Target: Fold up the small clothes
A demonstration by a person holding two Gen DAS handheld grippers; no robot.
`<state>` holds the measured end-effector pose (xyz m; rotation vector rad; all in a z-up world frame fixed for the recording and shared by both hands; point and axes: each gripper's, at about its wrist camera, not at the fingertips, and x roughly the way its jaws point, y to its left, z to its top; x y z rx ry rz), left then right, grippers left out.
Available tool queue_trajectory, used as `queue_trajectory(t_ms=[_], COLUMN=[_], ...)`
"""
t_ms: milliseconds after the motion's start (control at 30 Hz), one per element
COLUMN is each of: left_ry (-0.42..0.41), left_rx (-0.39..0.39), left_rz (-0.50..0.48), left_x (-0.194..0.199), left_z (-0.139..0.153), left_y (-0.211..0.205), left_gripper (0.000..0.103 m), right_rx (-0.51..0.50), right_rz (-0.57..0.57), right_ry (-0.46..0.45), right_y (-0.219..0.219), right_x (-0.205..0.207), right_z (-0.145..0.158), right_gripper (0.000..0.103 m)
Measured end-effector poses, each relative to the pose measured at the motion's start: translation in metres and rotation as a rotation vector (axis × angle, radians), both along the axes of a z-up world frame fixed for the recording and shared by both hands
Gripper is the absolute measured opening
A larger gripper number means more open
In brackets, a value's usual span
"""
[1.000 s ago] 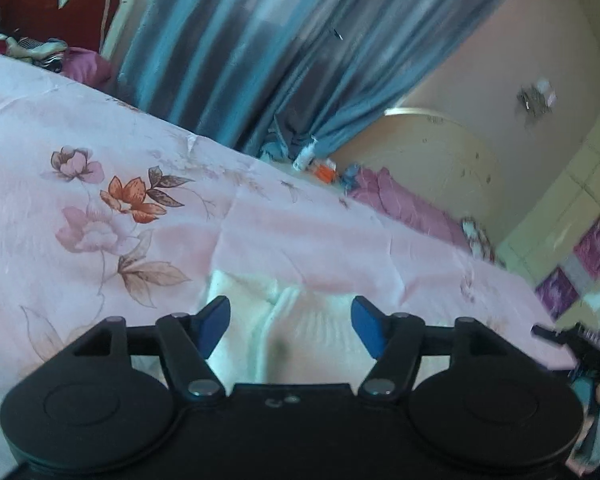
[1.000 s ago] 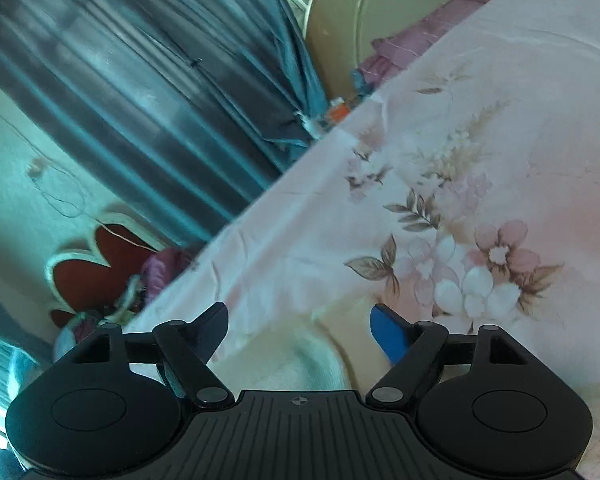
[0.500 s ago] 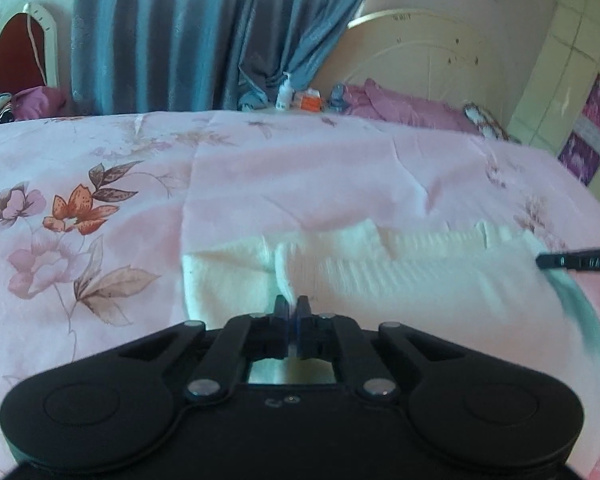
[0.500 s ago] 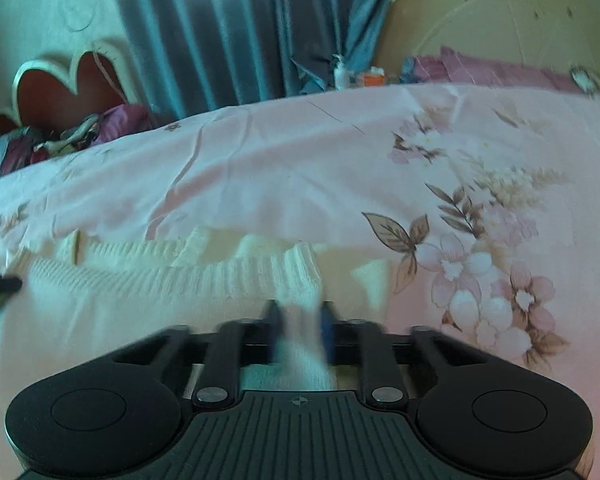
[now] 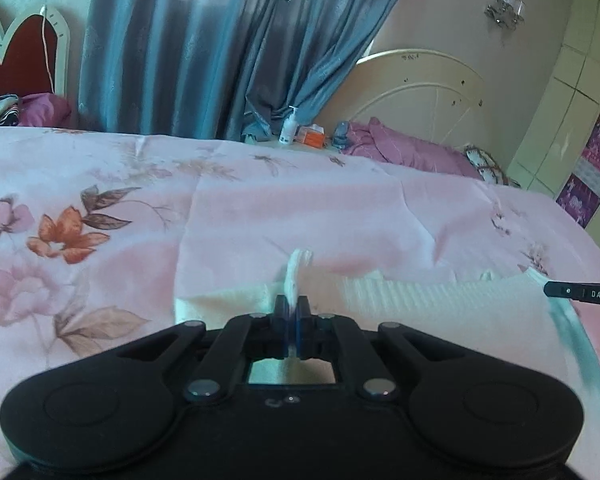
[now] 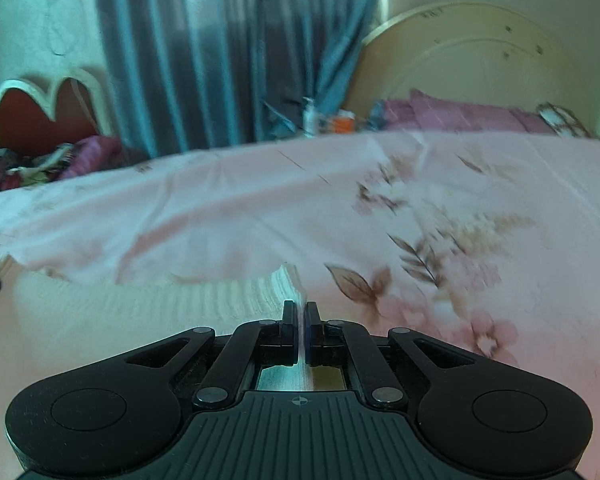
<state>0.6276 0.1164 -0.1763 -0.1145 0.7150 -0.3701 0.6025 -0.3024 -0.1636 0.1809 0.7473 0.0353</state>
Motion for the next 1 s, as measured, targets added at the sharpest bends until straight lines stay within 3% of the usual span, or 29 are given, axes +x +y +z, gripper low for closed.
queue_trajectory(t_ms=[233,367,500,567,633,667,700,733,767,833,1000], left_ry=[0.025,0.023,0.048,0.070,0.080,0.072,0.048,0.013,-0.017,-0.039,-0.028], left_rx=[0.027,0.027,0.025,0.026,0.016,0.022,0.035,0.047,0.049,0.048,0.047], left_rz=[-0.004,0.000,0.002,0.003,0.030,0.054,0.075,0.086,0.089,0.047,-0.048], left_x=[0.000,-0.005,-0.004,-0.001,0.000,-0.003,-0.008,-0.015,-0.020,-0.022,-0.017], left_z=[-0.007,-0.001,-0.002,-0.004,0.000,0.004,0.010,0.017,0.022,0.029,0.025], left_y=[0.001,0.004,0.005,0.005,0.009,0.012,0.013,0.013,0.011,-0.005,-0.066], left_gripper=[0.003,0.003,0.003,0.007,0.022,0.026,0.035,0.047,0.051,0.057,0.065], right_rx=[-0.029,-0.050,-0.058,-0.049,-0.033,-0.038,-0.055,-0.086,-0.079,-0.003,0.054], right_rz=[0.015,0.030,0.027,0.015,-0.004,-0.021,-0.047,-0.079,-0.069,0.011,0.166], right_ry=[0.033,0.012,0.068,0.069,0.070,0.075,0.069,0.022,-0.031,-0.038,-0.002], right_y=[0.002,0.006,0.005,0.003,0.002,0.002,0.002,0.005,0.009,0.025,0.091], right_x=[-0.001,-0.009,-0.002,-0.001,-0.002,-0.002,-0.005,-0.012,-0.017,-0.013,0.010], right_z=[-0.011,0.000,-0.007,-0.011,-0.008,-0.006,0.000,0.010,0.018,0.028,0.022], right_gripper=[0.002,0.002,0.002,0.002,0.002,0.005,0.013,0.041,0.054,0.054,0.054])
